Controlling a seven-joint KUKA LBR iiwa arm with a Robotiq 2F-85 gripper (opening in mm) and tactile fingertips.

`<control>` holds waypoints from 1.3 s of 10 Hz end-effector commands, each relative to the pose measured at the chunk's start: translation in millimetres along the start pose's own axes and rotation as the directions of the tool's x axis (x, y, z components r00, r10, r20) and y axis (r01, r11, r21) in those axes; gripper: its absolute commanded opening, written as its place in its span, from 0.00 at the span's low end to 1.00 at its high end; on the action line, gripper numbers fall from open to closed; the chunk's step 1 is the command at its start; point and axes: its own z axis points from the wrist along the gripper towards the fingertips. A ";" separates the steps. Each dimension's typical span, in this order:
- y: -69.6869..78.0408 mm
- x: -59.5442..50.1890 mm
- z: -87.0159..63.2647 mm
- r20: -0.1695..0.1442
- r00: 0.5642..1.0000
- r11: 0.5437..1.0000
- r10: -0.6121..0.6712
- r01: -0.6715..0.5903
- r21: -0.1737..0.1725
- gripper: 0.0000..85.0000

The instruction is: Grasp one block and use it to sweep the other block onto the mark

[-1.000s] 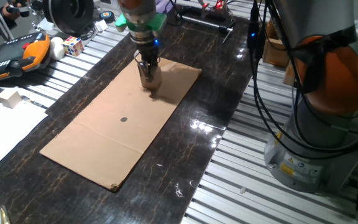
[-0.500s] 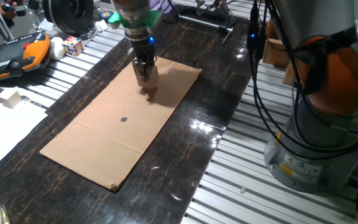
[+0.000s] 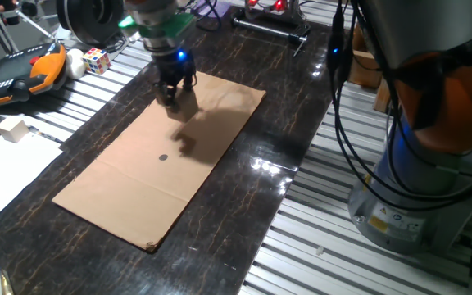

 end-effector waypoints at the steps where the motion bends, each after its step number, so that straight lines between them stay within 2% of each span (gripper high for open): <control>1: 42.7 3.2 -4.0 0.002 1.000 1.000 0.027 -0.027 0.001 0.01; 3: 64.2 6.8 -5.6 0.019 0.996 0.996 0.083 -0.083 0.014 0.01; 4: 67.2 6.5 -5.6 0.021 0.996 0.996 0.090 -0.091 0.017 0.01; 5: 66.9 4.8 -3.8 0.019 0.995 0.996 0.093 -0.093 0.003 0.01; 10: 67.8 3.3 4.7 0.034 0.995 0.995 0.096 -0.096 -0.004 0.01; 13: 70.5 6.0 11.6 0.041 0.994 0.995 0.099 -0.098 -0.014 0.01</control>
